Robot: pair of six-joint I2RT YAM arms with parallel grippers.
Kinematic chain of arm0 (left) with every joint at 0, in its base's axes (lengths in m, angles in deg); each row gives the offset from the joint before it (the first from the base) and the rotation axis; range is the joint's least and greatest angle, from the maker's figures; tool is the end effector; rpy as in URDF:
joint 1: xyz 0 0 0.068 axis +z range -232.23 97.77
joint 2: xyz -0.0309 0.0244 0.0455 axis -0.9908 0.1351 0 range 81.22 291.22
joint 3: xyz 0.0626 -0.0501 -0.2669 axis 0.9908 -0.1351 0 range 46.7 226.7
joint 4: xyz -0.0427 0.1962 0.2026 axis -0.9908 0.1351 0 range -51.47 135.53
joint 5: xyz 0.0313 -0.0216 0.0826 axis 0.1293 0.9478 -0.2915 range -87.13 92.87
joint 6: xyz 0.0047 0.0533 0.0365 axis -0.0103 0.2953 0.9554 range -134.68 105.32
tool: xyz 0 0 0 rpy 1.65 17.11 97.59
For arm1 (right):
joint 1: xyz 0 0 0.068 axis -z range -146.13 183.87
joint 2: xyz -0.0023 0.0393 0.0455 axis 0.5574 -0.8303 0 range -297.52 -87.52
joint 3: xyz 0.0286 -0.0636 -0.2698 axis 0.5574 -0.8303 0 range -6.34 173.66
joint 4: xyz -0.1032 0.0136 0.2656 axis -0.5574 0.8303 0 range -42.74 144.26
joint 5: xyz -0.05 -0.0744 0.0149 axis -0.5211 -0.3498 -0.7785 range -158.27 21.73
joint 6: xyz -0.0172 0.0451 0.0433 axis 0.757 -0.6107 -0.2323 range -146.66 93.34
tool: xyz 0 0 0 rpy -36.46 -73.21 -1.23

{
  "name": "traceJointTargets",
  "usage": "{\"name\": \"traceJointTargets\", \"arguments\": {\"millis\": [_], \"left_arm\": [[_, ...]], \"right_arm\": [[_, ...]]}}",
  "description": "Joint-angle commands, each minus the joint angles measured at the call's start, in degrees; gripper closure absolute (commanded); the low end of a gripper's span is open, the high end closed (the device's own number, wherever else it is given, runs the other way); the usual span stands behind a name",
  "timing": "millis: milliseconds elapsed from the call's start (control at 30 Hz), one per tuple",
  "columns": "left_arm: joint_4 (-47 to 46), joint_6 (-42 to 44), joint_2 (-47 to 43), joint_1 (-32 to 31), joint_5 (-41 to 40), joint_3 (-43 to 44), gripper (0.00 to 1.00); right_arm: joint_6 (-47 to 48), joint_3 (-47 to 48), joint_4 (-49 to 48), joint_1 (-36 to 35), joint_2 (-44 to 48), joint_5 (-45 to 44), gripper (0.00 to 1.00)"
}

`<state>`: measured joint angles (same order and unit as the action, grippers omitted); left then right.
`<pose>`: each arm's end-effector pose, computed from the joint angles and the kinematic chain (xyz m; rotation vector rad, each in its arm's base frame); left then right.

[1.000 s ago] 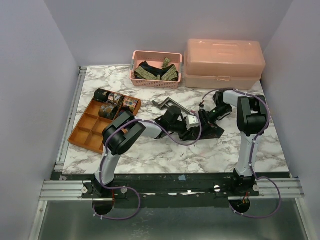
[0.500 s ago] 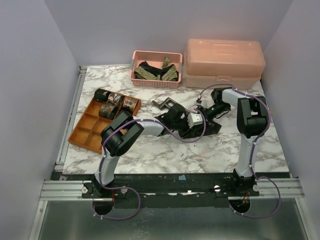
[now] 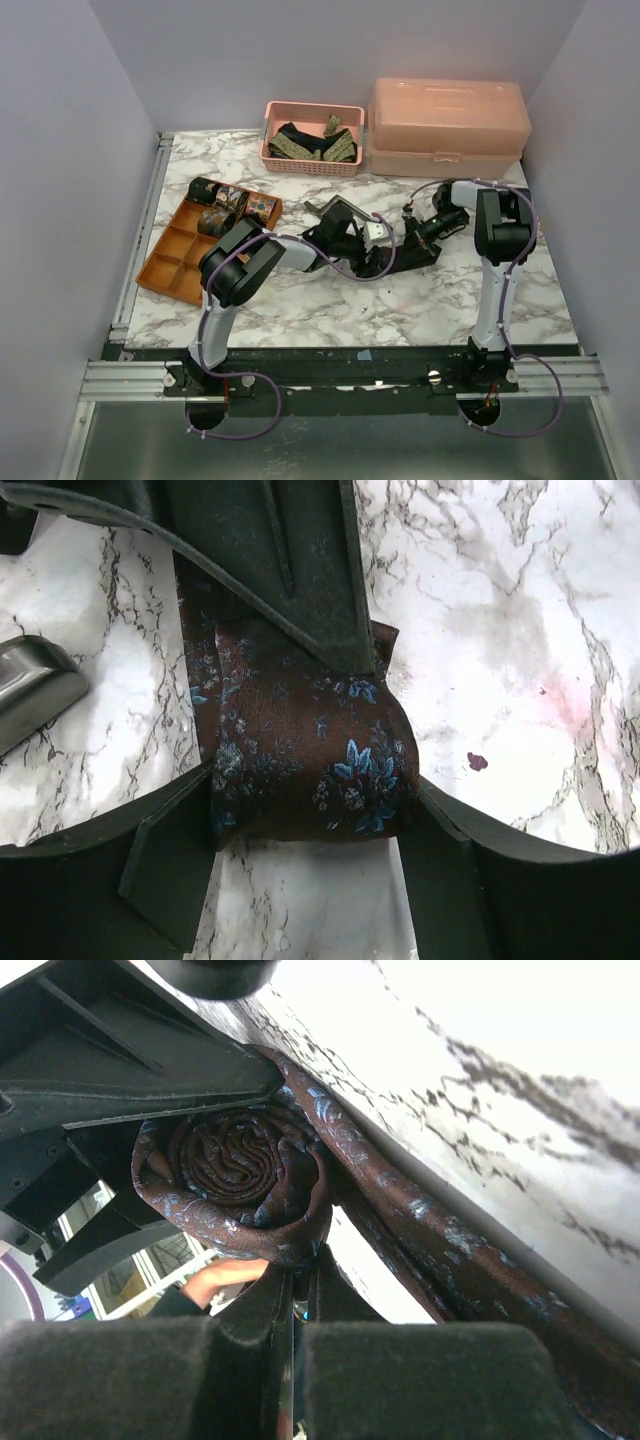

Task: Roll the ties
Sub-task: Roll the tie at the center of the board.

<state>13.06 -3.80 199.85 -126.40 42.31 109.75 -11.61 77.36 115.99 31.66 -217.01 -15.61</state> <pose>0.3000 -0.3362 0.1049 1.3526 1.6590 -1.0657 0.3779 0.0550 0.0749 0.1109 -2.5416 -1.3055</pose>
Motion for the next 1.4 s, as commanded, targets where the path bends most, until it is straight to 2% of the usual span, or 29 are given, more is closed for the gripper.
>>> {"name": "traceJointTargets", "arguments": {"millis": [0,233,267,367,467,533,600,633,700,767,933,1133,1200,1267,1333,1367], "left_arm": [[-10.49,-5.75,2.95,0.25,6.08,-0.90,0.32],[-12.50,-4.30,5.62,-2.21,2.95,0.98,0.34],[-12.09,-4.01,6.22,-2.40,2.09,1.64,0.37],[-8.16,-1.96,7.15,-2.56,-0.11,3.21,0.58],[-4.65,1.08,6.09,-2.51,-0.23,1.94,0.74],[-1.70,2.48,4.55,-2.45,-0.14,0.24,0.82],[3.32,3.23,2.99,-2.45,-1.09,-0.44,0.87],[5.99,3.27,2.33,-2.55,-1.97,-0.51,0.89],[12.84,3.22,1.49,-2.62,-4.49,0.22,0.91],[16.87,3.06,0.76,-2.78,-6.62,0.40,0.91],[23.49,3.29,0.27,-3.86,-10.80,2.30,0.90],[28.35,1.79,1.60,-4.94,-15.15,6.26,0.88],[28.71,1.96,1.69,-5.26,-15.64,6.52,0.87],[29.24,1.96,1.95,-5.41,-15.45,6.81,0.83],[28.94,1.47,1.87,-5.36,-14.21,6.77,0.74],[28.14,0.99,1.64,-5.20,-12.47,6.51,0.66]], "right_arm": [[1.45,1.54,-5.24,0.48,-8.83,-12.25,1.00],[-0.31,4.69,-3.90,0.47,-11.31,-13.62,1.00],[-0.07,4.80,-3.42,0.51,-11.35,-13.66,1.00],[1.31,4.23,-2.97,0.48,-9.84,-13.72,1.00],[2.53,2.90,-3.69,0.46,-6.05,-12.60,0.98],[3.01,1.95,-4.42,0.47,-2.46,-10.94,0.78],[2.71,0.53,-5.64,0.47,2.15,-9.56,0.51],[2.15,-0.31,-6.62,0.50,5.07,-8.90,0.43],[0.05,-2.54,-8.86,0.53,9.46,-7.69,0.33],[-1.90,-4.37,-9.87,0.25,12.09,-5.60,0.32],[-4.72,-5.75,-11.38,-2.82,12.32,-3.05,0.34],[-3.22,-4.99,-9.17,-5.23,10.24,-2.99,0.39],[-2.79,-4.66,-8.98,-5.34,8.79,-5.05,0.51],[-2.67,-4.50,-9.97,-5.34,7.54,-8.68,0.71],[-1.79,-4.68,-11.34,-5.21,6.11,-12.87,0.94],[-0.87,-4.62,-11.66,-5.01,5.28,-14.48,0.99]]}}
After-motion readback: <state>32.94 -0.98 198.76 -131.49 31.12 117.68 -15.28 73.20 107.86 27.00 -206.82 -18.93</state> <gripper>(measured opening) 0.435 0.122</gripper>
